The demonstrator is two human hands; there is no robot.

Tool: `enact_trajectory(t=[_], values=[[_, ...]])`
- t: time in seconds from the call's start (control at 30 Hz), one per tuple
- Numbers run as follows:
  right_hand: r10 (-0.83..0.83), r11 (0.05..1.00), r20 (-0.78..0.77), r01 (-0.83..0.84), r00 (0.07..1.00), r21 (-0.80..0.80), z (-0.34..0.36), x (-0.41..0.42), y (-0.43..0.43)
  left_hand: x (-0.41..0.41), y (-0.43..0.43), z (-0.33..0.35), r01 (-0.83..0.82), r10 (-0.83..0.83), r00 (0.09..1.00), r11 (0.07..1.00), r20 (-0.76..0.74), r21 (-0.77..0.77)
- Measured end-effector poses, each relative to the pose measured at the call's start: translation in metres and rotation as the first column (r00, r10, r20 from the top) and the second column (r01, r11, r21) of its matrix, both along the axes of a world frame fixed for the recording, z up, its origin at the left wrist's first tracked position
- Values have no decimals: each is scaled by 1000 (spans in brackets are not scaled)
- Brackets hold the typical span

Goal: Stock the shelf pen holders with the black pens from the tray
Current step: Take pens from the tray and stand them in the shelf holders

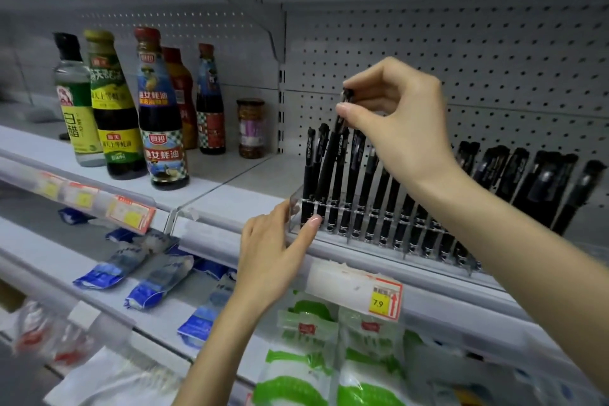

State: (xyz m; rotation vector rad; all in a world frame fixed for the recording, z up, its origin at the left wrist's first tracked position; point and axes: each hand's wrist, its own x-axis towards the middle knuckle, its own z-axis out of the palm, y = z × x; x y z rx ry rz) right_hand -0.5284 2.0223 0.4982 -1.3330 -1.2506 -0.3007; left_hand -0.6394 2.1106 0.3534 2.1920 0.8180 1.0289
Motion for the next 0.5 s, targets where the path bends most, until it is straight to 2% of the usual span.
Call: enact_trajectory(t=[0.27,0.5], values=[[-64,979,35,69,997,-190,-9,-4,9,-1,4,-2,6,-6,1000,1000,-19,-8],[-146,958,105,167,984,-232,-11,-9,10,0,5,-5,9,-9,1000,1000,-26,-24]])
